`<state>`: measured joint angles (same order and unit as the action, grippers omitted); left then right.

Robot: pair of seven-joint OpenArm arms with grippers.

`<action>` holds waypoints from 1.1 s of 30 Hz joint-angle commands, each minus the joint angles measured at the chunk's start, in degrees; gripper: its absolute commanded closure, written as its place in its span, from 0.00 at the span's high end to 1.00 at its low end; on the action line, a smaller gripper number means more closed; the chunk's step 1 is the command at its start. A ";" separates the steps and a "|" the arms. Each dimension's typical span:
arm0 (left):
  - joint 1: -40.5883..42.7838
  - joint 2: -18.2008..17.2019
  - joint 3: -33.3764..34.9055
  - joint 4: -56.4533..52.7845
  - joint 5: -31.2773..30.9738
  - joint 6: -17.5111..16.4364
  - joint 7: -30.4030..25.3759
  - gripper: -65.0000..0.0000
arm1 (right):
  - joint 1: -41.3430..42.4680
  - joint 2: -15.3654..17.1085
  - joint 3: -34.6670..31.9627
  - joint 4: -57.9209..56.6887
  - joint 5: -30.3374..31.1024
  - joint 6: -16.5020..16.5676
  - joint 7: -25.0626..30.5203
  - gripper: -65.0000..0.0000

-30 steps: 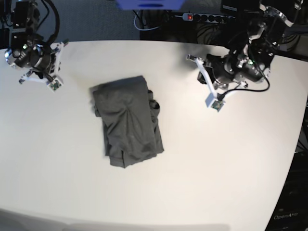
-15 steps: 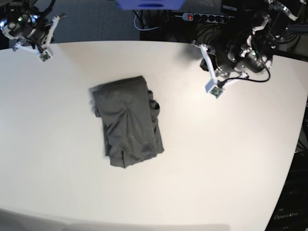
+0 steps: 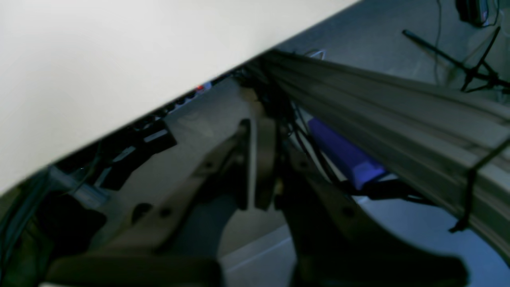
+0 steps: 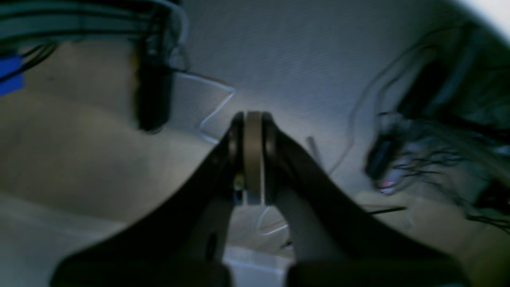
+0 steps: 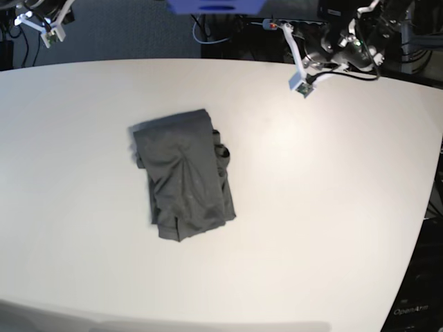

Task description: Fold the T-shirt properly

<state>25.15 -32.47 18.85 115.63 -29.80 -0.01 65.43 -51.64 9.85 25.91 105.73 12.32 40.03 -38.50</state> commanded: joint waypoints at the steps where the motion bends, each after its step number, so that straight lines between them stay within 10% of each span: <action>1: 0.39 -0.54 -0.17 0.98 -0.31 -0.03 0.29 0.04 | -0.63 0.57 0.51 -0.37 -0.14 -0.03 0.74 0.00; 12: 2.50 -0.89 4.93 -0.25 0.22 0.14 -1.38 0.04 | -0.71 0.57 0.33 -16.11 -0.14 -0.03 11.91 0.00; 19: 5.67 3.33 9.41 -12.56 14.11 0.05 -8.24 0.04 | 1.57 0.66 -0.11 -29.91 -0.49 -0.03 21.40 0.00; 33: 3.73 10.89 8.88 -52.73 19.56 -0.30 -39.10 0.04 | 20.65 -0.13 0.33 -73.95 -17.99 -0.03 44.52 0.00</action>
<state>28.47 -21.34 27.79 61.91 -10.20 -0.27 25.71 -30.17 9.13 26.17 30.89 -5.74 39.38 6.17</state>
